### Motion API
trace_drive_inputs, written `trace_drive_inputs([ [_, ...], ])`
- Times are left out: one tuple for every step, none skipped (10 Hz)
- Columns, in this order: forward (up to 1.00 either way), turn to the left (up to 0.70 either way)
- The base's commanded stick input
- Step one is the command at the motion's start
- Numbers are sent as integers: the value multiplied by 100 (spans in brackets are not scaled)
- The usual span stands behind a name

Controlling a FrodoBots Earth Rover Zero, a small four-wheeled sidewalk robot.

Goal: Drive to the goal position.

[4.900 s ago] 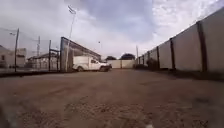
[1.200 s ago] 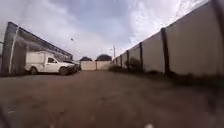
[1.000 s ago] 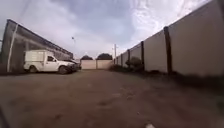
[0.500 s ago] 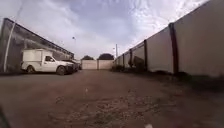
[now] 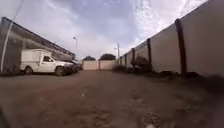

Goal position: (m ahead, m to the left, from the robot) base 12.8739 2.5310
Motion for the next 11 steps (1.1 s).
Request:
trace_drive_inputs([
  [100,17],
  [100,0],
  [100,0],
  [100,0],
  [100,8],
  [100,36],
  [100,17],
  [100,0],
  [100,0],
  [100,0],
  [100,0],
])
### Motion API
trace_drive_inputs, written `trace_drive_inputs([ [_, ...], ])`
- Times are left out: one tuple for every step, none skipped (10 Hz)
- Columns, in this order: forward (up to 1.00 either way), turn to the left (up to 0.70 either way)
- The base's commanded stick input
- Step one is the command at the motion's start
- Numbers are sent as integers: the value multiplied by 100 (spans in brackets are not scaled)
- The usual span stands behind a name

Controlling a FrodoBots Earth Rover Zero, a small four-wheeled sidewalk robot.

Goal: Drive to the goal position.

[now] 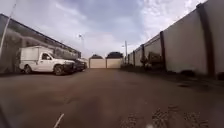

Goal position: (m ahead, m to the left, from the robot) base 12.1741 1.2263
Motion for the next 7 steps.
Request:
trace_drive_inputs([
  [100,0],
  [100,0],
  [100,0],
  [100,0],
  [100,0],
  [100,0],
  [100,0],
])
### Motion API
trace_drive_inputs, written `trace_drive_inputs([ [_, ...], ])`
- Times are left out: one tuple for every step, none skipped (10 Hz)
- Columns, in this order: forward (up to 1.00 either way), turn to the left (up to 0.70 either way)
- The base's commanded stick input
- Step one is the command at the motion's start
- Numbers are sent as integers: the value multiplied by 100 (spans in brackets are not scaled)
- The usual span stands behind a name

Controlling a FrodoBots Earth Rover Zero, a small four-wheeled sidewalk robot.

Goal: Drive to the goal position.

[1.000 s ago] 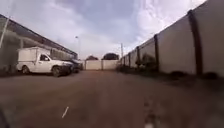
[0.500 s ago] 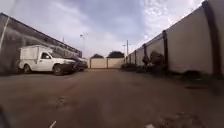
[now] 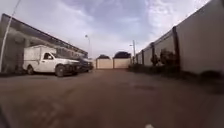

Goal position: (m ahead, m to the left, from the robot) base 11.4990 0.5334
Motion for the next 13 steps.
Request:
trace_drive_inputs([
  [100,0],
  [100,0],
  [100,0],
  [100,0],
  [100,0],
  [100,0],
  [100,0],
  [100,0],
  [100,0],
  [100,0],
  [100,0],
  [100,0],
  [100,0],
])
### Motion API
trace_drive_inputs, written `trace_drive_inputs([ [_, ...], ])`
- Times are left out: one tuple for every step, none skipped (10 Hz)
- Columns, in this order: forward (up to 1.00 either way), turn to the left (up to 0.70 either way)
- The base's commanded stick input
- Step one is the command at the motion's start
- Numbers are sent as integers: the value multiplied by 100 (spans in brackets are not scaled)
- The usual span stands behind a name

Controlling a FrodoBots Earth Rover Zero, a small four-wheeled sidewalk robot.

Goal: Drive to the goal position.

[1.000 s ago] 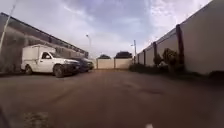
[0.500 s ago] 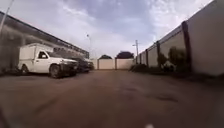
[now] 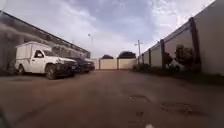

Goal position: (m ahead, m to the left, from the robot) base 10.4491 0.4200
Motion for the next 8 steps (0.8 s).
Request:
trace_drive_inputs([
  [100,0],
  [100,0],
  [100,-6],
  [100,-30],
  [100,-40],
  [100,-34],
  [100,-10],
  [100,0],
])
